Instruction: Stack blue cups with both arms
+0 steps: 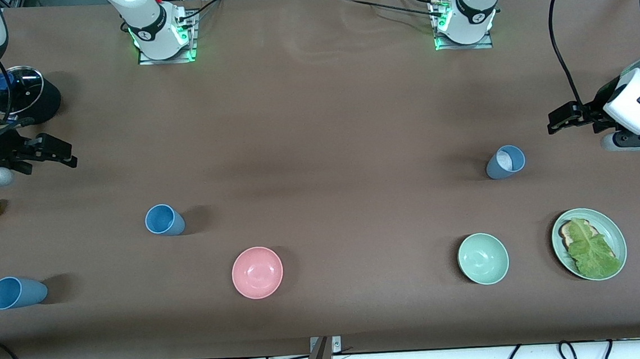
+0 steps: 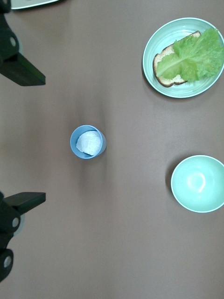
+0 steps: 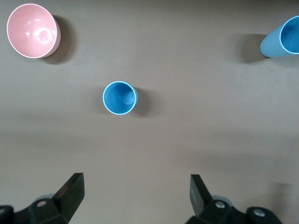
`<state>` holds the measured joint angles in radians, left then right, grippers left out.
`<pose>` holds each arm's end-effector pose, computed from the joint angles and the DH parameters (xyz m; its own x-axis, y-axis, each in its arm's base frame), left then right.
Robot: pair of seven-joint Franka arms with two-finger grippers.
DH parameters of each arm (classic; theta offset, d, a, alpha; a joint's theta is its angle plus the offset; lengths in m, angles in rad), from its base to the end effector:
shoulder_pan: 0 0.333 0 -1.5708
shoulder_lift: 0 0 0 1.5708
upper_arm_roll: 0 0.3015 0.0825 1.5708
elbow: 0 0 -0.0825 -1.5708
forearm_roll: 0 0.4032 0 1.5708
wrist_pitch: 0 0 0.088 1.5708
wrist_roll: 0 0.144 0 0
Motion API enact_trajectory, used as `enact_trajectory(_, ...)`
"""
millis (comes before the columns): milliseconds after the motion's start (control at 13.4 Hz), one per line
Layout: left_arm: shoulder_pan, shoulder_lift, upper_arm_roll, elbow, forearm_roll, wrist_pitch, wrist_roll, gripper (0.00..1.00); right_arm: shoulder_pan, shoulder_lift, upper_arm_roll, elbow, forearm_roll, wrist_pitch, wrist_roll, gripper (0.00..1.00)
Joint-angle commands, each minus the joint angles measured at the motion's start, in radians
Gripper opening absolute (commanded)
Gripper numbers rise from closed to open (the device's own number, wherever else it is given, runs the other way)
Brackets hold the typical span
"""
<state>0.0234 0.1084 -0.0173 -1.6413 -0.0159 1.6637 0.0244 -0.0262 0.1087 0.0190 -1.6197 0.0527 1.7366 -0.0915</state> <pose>0.6014 0.0019 0.4822 0.9962 -0.0169 -0.0854 -0.0153 -0.9997 0.0196 0.6151 0.0019 0.4989 0.9971 0.0753 0.0129 0.0759 -0.9957 -0.0531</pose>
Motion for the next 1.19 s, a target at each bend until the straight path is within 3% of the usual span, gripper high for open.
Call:
enact_trajectory(0,-0.011,-0.012,0.007,0.000,0.020,0.010,0.005,1.00,-0.006,0.008,0.012,0.027,-0.008,-0.028,0.009,1.00)
enact_trajectory(1115,-0.003,-0.012,0.007,0.000,0.022,0.010,0.006,1.00,0.000,0.005,0.018,0.030,-0.027,-0.088,0.006,1.00)
